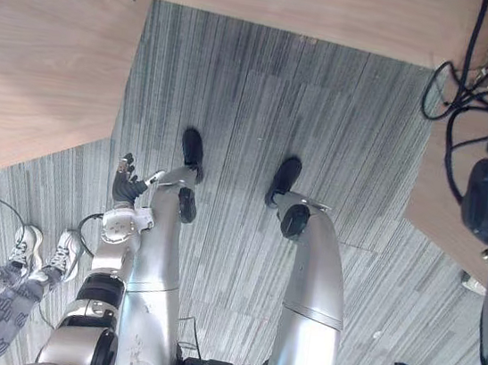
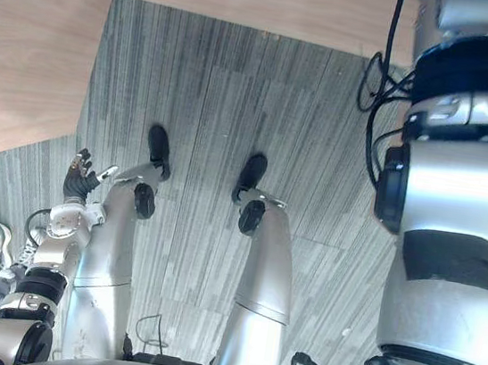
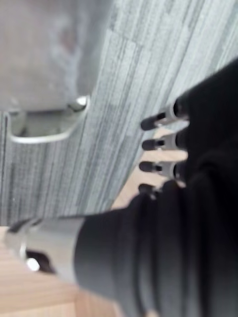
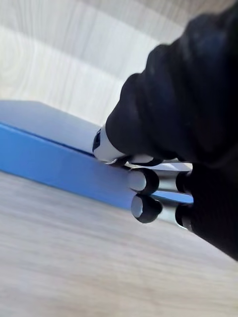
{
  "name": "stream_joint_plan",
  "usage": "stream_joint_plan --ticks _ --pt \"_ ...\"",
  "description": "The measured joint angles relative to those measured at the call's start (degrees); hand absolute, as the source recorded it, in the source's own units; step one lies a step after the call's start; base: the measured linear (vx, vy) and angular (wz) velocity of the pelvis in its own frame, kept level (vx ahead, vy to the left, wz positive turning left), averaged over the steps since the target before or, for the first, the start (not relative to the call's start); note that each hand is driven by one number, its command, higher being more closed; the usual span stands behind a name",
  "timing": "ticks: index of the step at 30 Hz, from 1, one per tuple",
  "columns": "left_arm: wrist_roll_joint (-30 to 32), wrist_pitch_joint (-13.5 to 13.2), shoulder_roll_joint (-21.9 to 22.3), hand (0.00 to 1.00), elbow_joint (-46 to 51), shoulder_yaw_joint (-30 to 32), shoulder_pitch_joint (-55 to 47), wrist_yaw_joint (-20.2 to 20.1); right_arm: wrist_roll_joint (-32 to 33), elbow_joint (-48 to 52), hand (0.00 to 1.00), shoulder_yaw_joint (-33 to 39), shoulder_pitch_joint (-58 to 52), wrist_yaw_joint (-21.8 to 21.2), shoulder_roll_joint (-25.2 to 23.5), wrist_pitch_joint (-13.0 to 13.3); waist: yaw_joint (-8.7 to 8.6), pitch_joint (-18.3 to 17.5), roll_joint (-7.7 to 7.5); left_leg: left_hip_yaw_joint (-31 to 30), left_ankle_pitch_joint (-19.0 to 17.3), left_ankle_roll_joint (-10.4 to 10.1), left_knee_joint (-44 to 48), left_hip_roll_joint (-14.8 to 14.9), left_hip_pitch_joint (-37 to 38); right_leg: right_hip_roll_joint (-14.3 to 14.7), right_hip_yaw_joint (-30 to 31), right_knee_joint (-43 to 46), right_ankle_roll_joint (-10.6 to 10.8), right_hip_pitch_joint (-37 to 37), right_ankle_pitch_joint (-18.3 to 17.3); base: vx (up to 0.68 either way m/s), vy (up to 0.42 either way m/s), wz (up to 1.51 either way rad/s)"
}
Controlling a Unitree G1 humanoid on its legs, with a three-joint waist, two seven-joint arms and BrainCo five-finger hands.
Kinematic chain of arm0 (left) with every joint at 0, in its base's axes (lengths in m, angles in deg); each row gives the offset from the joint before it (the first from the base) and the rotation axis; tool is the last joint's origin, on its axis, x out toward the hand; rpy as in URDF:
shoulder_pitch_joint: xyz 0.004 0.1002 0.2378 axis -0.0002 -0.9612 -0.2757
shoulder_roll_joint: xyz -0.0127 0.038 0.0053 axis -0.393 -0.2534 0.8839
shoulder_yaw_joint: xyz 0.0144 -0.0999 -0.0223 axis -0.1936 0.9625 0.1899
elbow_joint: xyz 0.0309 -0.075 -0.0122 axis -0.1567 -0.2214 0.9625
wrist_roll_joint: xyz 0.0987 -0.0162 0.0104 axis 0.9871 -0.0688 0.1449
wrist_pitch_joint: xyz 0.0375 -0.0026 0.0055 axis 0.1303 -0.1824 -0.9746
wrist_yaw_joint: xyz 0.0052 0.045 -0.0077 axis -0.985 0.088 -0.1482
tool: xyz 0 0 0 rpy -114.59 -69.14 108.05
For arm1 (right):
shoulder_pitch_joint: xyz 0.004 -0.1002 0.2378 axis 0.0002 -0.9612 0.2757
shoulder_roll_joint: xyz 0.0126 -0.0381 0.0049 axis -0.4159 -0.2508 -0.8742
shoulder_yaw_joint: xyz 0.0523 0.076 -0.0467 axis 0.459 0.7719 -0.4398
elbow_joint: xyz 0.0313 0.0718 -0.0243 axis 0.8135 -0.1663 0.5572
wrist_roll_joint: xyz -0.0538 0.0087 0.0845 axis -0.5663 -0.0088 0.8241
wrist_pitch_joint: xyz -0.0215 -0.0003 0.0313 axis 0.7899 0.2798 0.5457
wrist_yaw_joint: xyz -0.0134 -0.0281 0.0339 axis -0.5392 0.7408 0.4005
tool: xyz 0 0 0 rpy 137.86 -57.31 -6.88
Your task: Walk over to the cabinet, pick up the folder, carry it to the office cabinet, place the folder inside the office cabinet, then close the office cabinet door
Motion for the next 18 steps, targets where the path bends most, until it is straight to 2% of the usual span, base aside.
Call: stream_joint_plan --ticks 3,6,9,10,11,12,15,16,18 --pt "0.2 0.8 -0.1 0.0 -0.3 0.3 0.0 0.0 1.9 6.1 1.0 1.7 -4.4 0.1 -1.4 1.2 0.14 0.0 0.0 0.2 -0.6 0.0 0.9 1.0 0.8 0.9 0.1 -0.3 0.1 1.1 0.1 -0.07 -0.017 -0.2" --pt "0.9 1.3 -0.1 0.0 -0.3 0.3 0.0 0.0 2.2 21.1 1.0 6.7 -14.0 0.5 -3.4 2.6 -0.3 0.0 -0.02 0.0 -1.3 -0.1 2.4 1.7 1.4 1.6 0.1 -0.3 0.0 2.1 0.2 -0.04 -0.011 -0.13" --pt "2.8 2.4 -0.1 0.0 -0.3 0.2 0.1 0.0 1.2 34.9 1.0 8.2 -25.2 1.0 -6.3 4.1 -0.92 -0.1 -0.54 -0.1 -2.4 -0.2 3.4 2.3 3.6 2.2 0.3 -0.3 -0.5 4.5 0.4 -0.01 -0.01 -0.14" --pt "3.2 2.7 0.2 0.0 -0.3 -0.4 0.1 0.0 -0.5 40.5 1.0 8.3 -30.5 1.0 -7.9 4.9 -1.11 -0.2 -1.19 0.1 -3.1 -0.3 3.7 2.8 5.3 2.6 0.7 -0.5 -0.3 6.0 0.3 -0.02 -0.018 -0.23" --pt "4.3 2.9 0.3 0.0 -0.3 -1.0 -0.2 0.0 -1.8 46.1 1.0 8.3 -36.2 0.8 -9.9 5.6 -1.33 -0.7 -2.52 0.6 -3.8 -0.3 3.7 3.2 7.0 3.0 1.2 -0.7 0.2 7.4 -0.3 -0.02 -0.019 -0.24" --pt "4.8 3.2 0.4 0.0 -0.3 -1.1 -0.3 0.0 -2.8 48.9 1.0 8.4 -39.3 0.7 -11.0 6.2 -1.61 -1.0 -3.12 0.7 -4.0 -0.4 3.7 3.3 7.8 3.1 1.2 -0.9 0.1 8.1 -0.4 -0.03 -0.02 -0.19" --pt "6.4 3.7 1.6 0.0 -1.3 -1.5 -0.5 -0.2 -5.4 61.8 1.0 9.4 -57.2 -0.5 -15.5 8.8 -2.14 -2.2 -5.27 1.9 -5.5 0.1 2.6 3.7 14.0 3.4 1.2 -3.0 0.3 14.5 -0.6 -0.02 -0.008 -0.08" --pt "6.4 3.7 1.8 0.0 -1.6 -1.6 -0.7 -0.2 -5.4 63.6 1.0 9.4 -60.4 -0.6 -16.4 9.1 -2.13 -2.6 -5.75 2.3 -5.6 0.0 2.2 3.7 15.5 3.4 1.3 -3.6 0.3 15.7 -0.6 0.0 0.01 -0.11" --pt "7.5 3.9 2.1 0.0 -2.6 -2.0 -2.5 -0.5 -5.9 68.3 1.0 8.5 -70.7 -3.5 -19.8 11.2 -2.5 -3.9 -6.45 2.7 -6.4 0.1 0.6 3.8 20.4 3.9 1.2 -6.5 0.6 21.1 -0.4 0.02 0.033 -0.09"
